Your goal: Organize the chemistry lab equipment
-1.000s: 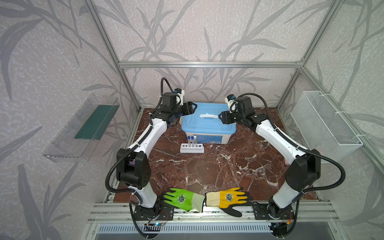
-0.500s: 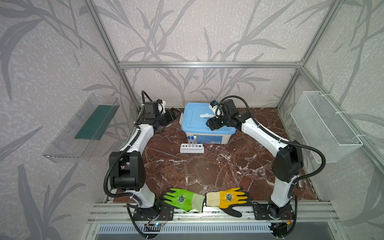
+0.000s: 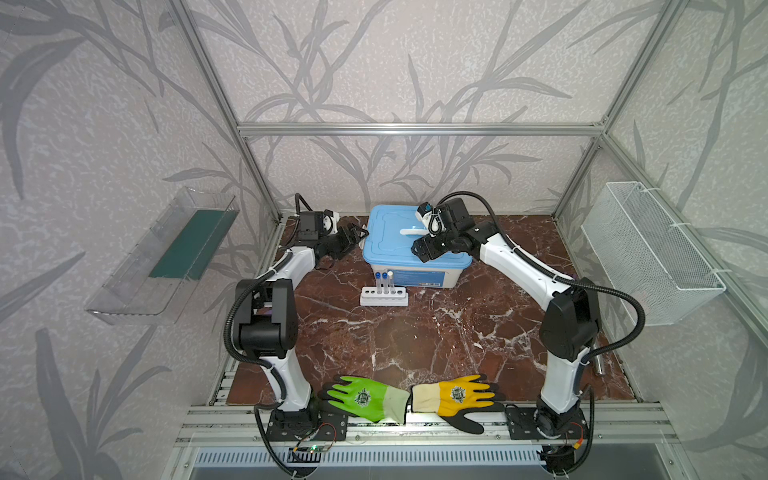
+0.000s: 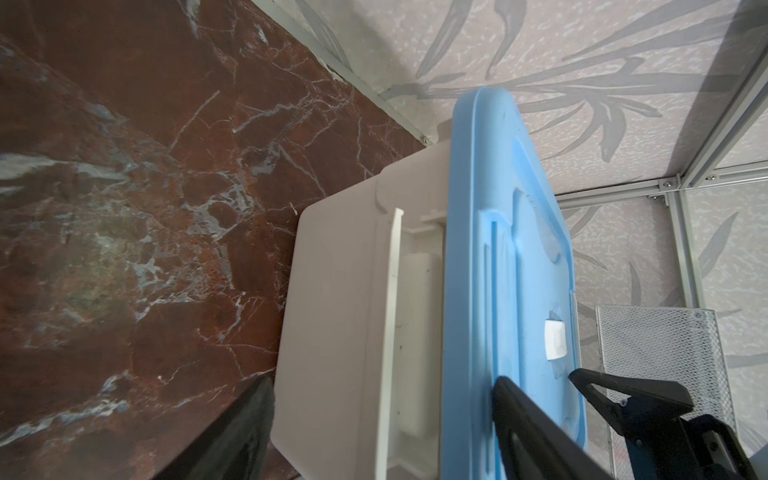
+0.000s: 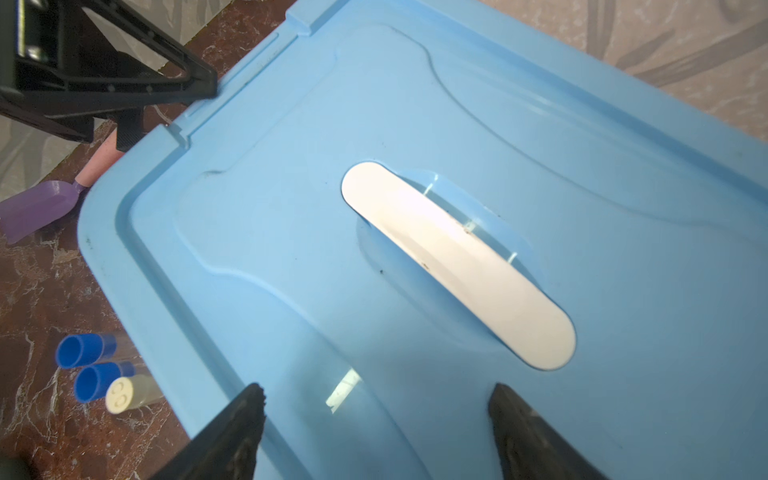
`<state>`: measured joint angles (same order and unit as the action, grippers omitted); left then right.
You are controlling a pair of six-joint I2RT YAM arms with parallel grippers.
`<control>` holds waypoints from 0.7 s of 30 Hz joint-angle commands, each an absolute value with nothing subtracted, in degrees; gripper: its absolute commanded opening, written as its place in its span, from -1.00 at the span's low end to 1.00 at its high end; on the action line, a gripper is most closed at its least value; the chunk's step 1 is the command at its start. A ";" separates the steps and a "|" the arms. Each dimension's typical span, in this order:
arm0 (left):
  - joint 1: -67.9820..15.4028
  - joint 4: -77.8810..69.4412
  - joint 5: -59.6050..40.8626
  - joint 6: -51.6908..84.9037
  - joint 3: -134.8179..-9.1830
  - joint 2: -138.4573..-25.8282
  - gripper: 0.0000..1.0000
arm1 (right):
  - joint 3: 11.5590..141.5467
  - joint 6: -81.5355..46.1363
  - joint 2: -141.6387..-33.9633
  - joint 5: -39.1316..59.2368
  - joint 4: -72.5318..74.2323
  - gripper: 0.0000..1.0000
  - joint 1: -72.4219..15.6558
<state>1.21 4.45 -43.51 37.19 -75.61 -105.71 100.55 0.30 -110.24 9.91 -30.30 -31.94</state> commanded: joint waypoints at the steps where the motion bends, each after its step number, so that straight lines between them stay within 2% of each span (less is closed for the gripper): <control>1: 1.23 1.38 -46.35 38.21 -77.52 -105.99 0.64 | 100.36 0.00 -111.27 10.70 -31.06 0.69 -32.19; 16: 0.06 -4.51 -52.44 40.65 -77.95 -110.36 0.64 | 100.04 -0.79 -112.19 10.51 -30.25 0.69 -32.17; 21: -0.96 -3.48 -53.03 39.59 -79.04 -110.53 0.57 | 99.85 -0.96 -112.42 10.18 -29.89 0.69 -32.22</control>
<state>-0.12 -2.61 -51.37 39.90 -76.82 -110.15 100.55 -0.23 -110.98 10.09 -28.47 -31.97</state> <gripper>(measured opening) 0.788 0.846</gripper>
